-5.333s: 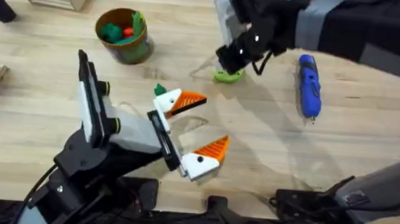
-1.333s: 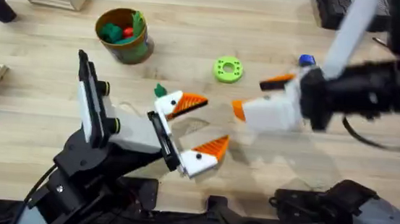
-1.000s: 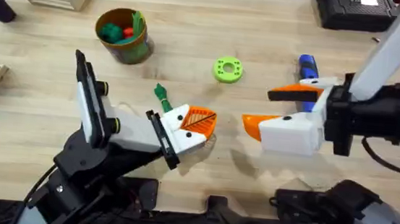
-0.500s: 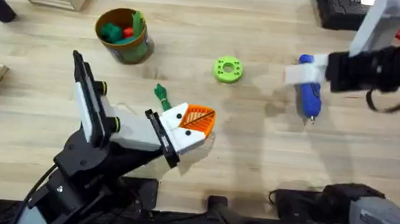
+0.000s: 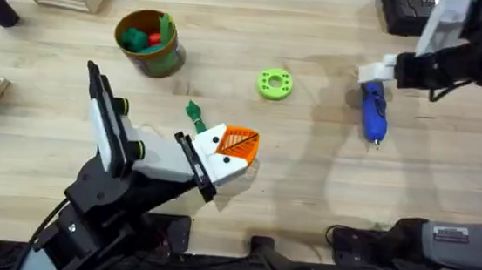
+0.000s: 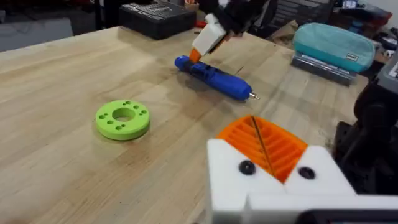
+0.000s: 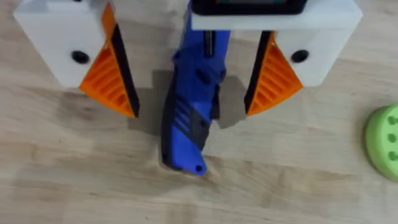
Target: Pick up the gripper from the table and insert it into the empty holder that is missing its gripper. Then pick up a screw, insert it into the mounting hole, and use the screwdriver to tighten it. Finally, clean up the table by picking up the vegetable and placing it into the bucket.
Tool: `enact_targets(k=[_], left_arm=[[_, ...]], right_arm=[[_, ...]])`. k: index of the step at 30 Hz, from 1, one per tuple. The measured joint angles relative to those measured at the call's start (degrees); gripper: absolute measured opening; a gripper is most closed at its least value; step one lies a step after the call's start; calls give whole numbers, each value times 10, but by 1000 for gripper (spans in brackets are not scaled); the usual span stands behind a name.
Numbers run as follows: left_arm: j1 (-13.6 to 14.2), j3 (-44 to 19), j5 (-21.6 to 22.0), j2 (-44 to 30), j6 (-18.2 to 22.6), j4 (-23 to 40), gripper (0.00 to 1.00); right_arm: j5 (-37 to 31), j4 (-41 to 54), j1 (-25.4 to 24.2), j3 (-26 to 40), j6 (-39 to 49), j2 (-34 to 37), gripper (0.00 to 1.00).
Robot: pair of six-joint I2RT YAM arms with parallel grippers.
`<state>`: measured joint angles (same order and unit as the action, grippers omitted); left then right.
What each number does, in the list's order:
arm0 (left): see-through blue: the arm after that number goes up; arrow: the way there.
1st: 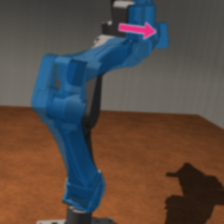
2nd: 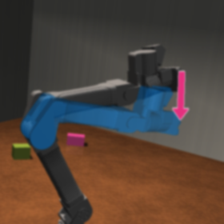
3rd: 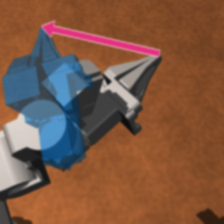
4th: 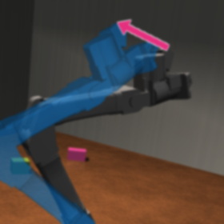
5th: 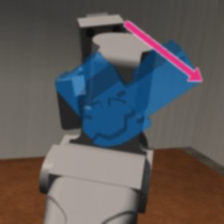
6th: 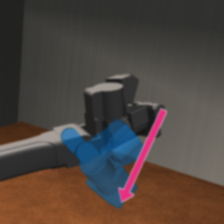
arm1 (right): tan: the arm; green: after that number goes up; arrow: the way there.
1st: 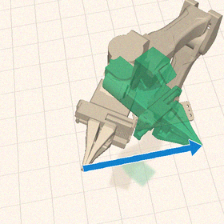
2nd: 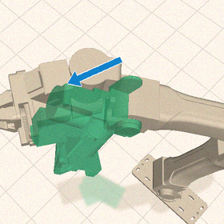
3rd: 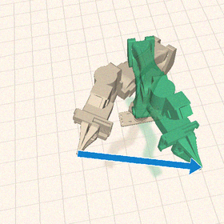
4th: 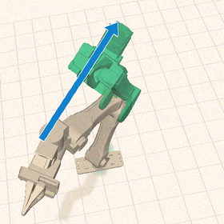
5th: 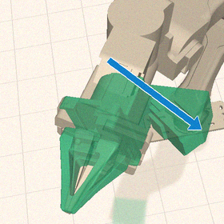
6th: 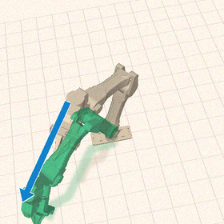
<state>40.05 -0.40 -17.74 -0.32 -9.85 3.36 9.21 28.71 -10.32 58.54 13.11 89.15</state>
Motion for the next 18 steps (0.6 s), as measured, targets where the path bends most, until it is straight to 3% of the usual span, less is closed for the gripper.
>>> enact_targets(k=[6, 9, 11, 15, 16, 18], left_arm=[[0, 0, 0, 0, 0, 0, 5], [0, 0, 0, 0, 0, 0, 5], [0, 0, 0, 0, 0, 0, 5], [0, 0, 0, 0, 0, 0, 4], [0, 0, 0, 0, 0, 0, 4], [0, 0, 0, 0, 0, 0, 4]], right_arm=[[0, -45, 3, 0, 18, 89, 937], [-9, -50, 2, 0, 22, 95, 817], [-12, -54, 2, 0, 26, 96, 641], [-16, -59, 1, 1, 28, 97, 97], [-16, -54, 1, 4, 28, 97, 40], [-14, -31, 2, 11, 28, 97, 33]])
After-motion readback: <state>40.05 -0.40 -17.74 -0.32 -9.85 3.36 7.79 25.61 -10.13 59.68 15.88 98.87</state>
